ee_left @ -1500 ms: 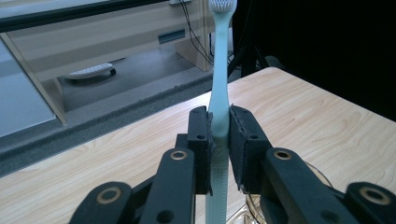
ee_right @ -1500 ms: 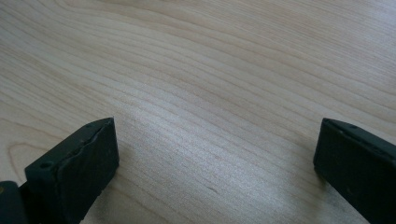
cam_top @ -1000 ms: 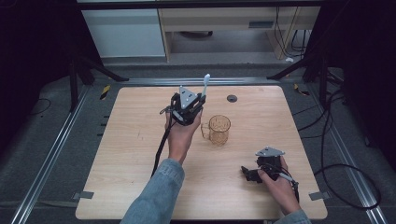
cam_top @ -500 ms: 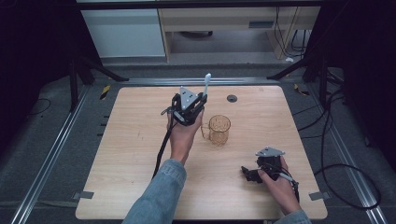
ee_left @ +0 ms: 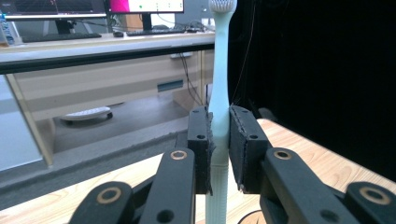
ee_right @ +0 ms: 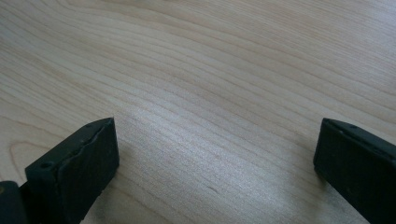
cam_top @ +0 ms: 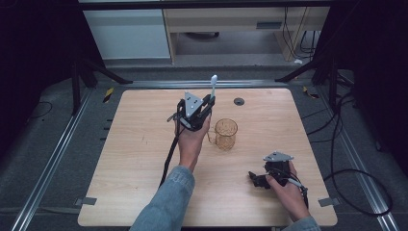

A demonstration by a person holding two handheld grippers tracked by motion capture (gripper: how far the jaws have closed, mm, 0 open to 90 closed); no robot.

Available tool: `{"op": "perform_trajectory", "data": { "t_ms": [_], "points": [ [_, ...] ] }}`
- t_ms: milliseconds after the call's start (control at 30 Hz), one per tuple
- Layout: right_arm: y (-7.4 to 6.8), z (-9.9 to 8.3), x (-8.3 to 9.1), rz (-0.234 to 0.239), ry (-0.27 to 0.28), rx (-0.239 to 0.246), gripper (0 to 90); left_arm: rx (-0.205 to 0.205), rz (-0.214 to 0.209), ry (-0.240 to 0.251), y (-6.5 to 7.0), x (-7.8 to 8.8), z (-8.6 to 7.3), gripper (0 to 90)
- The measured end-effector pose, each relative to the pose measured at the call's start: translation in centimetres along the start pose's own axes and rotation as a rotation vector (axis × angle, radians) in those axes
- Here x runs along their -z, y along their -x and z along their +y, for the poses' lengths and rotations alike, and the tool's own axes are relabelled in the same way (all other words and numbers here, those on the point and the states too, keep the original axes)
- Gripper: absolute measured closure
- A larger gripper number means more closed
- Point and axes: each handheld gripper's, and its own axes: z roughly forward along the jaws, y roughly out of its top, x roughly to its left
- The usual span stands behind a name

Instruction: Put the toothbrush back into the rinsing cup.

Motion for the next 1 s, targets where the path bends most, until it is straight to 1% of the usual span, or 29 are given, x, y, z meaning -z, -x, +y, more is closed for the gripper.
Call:
{"op": "perform_trajectory", "data": {
  "t_ms": [67,100,200,300,400,433,567,600,733,767,800,833,867,967,1000],
  "points": [
    [0.0,0.0,0.0,0.0,0.0,0.002,0.5,-0.009,0.0,0.011,0.0,0.1,-0.3,78.5],
    [0.0,0.0,0.0,0.0,0.0,0.0,0.5,0.004,-0.001,0.019,0.1,0.1,-0.5,78.5],
    [0.0,0.0,0.0,0.001,0.002,0.001,0.5,0.008,0.003,0.024,0.1,0.1,-0.9,78.5],
    [0.0,0.0,0.0,0.0,0.002,0.002,0.5,0.022,0.004,0.037,0.1,0.2,-1.3,78.5],
    [0.0,0.0,0.0,0.001,0.002,0.002,0.5,0.023,0.006,0.046,0.2,0.2,-1.4,78.5],
    [0.0,0.0,0.0,0.0,0.002,0.003,0.5,0.029,0.006,0.05,0.2,0.2,-1.5,78.5],
    [0.0,0.0,0.0,0.003,0.003,0.004,0.5,0.025,0.002,0.062,0.2,0.3,-1.6,78.5],
    [0.0,0.0,0.0,0.005,0.002,0.001,0.5,0.032,0.004,0.067,0.3,0.4,-1.7,78.5],
    [0.0,0.0,0.0,0.006,0.003,0.005,0.7,0.033,0.009,0.074,0.5,0.6,-2.2,78.5],
    [0.0,0.0,0.0,0.006,0.003,0.005,0.7,0.028,0.014,0.075,0.6,0.7,-2.3,78.5],
    [-0.1,-0.1,0.0,0.005,0.001,0.001,0.7,0.035,0.018,0.077,0.6,0.9,-2.5,78.5],
    [0.0,-0.1,0.0,-0.001,0.003,0.01,0.8,0.043,0.02,0.086,0.6,1.0,-2.6,78.5],
    [0.0,-0.1,0.0,0.0,0.003,0.009,0.8,0.042,0.024,0.089,0.5,1.2,-2.7,78.5],
    [-0.1,0.0,0.1,0.0,0.0,0.003,0.8,0.061,0.04,0.109,0.5,1.5,-3.0,78.5],
    [-0.1,0.0,0.0,0.001,0.001,0.005,0.8,0.059,0.045,0.112,0.6,1.6,-3.0,78.5]
  ]
}}
